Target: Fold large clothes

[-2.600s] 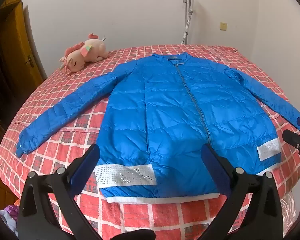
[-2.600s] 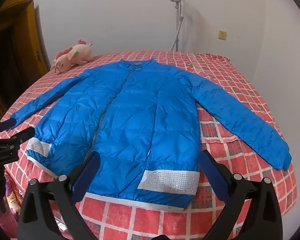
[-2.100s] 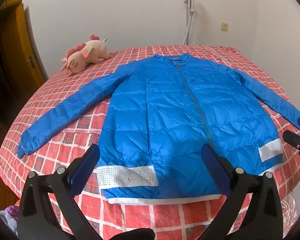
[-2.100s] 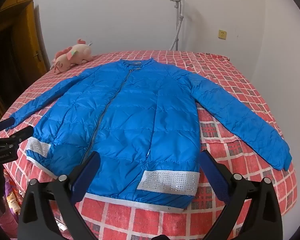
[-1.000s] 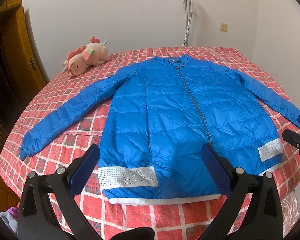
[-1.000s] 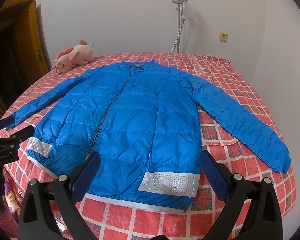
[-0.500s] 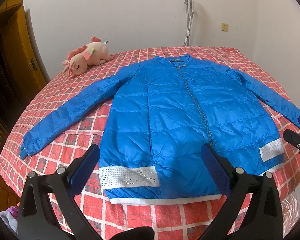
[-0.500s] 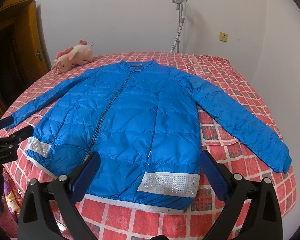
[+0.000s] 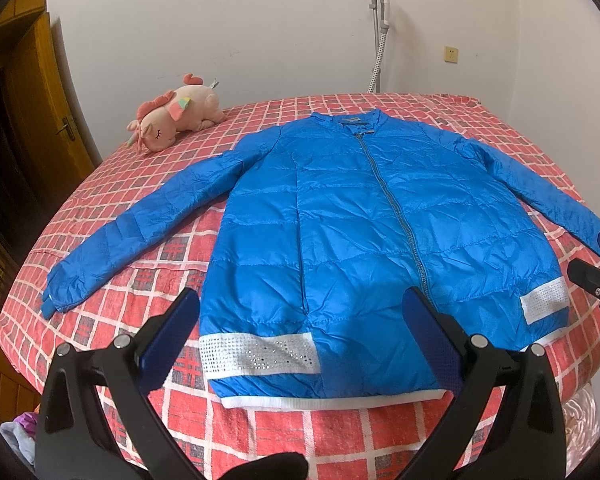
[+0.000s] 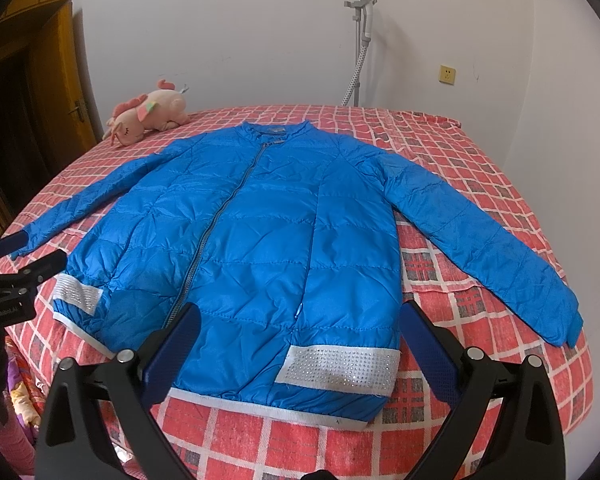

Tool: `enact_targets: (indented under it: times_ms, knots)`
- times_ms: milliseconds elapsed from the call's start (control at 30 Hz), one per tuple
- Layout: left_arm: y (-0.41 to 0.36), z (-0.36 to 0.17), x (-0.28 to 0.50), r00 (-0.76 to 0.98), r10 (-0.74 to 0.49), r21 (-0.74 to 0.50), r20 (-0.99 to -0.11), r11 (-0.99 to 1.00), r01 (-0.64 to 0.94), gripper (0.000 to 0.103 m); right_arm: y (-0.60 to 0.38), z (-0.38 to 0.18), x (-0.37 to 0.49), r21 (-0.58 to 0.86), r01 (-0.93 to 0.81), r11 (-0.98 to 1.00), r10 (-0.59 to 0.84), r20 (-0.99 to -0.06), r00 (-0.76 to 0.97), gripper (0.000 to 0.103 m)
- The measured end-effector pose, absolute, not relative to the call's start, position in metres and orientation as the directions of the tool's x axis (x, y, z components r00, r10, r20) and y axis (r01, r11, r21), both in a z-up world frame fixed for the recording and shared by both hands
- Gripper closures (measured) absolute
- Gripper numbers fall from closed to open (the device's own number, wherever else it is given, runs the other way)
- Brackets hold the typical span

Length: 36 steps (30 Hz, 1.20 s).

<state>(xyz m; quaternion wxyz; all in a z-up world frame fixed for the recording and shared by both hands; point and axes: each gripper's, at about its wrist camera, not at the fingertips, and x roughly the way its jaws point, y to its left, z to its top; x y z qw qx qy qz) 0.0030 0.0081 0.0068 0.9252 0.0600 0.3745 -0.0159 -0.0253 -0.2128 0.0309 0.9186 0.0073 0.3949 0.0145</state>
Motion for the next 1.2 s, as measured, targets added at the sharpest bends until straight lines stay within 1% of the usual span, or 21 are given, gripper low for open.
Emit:
enact_targets:
  times_ms: [300, 600, 733, 833, 933, 1000, 1100, 1200]
  knots:
    - [0.011, 0.006, 0.003, 0.719, 0.017, 0.101, -0.695, 0.992, 0.074, 0.003, -0.214, 0.031, -0.022, 0.031, -0.031, 0.999, 0.044, -0.719, 0.693, 0.004]
    - [0.009, 0.004, 0.012, 0.716, 0.025, 0.119, -0.698, 0.989, 0.082, 0.003, -0.223, 0.022, -0.015, 0.076, -0.036, 0.996, 0.080, -0.728, 0.681, 0.004]
    - [-0.001, 0.003, 0.023, 0.712, -0.023, 0.095, -0.702, 0.987, 0.126, 0.003, -0.237, 0.017, -0.008, 0.091, -0.019, 0.996, 0.079, -0.729, 0.680, 0.004]
    - [-0.008, -0.002, 0.042, 0.688, -0.054, 0.088, -0.723, 0.981, 0.170, 0.003, -0.259, 0.011, -0.003, 0.114, 0.035, 0.993, 0.061, -0.733, 0.678, 0.004]
    - [-0.021, -0.008, 0.060, 0.666, -0.093, 0.073, -0.740, 0.973, 0.217, 0.003, -0.294, 0.004, 0.002, 0.112, 0.118, 0.987, 0.006, -0.753, 0.658, 0.004]
    - [-0.030, -0.013, 0.074, 0.653, -0.098, 0.083, -0.751, 0.967, 0.240, 0.003, -0.329, -0.001, 0.003, 0.106, 0.212, 0.971, -0.053, -0.774, 0.631, 0.004]
    - [-0.043, -0.017, 0.089, 0.659, -0.113, 0.091, -0.744, 0.959, 0.267, 0.003, -0.384, -0.007, -0.003, 0.151, 0.332, 0.931, -0.080, -0.804, 0.589, 0.004]
    - [-0.048, -0.021, 0.109, 0.638, -0.165, 0.051, -0.752, 0.951, 0.306, 0.003, -0.447, -0.020, -0.012, 0.203, 0.464, 0.862, -0.082, -0.848, 0.523, 0.004]
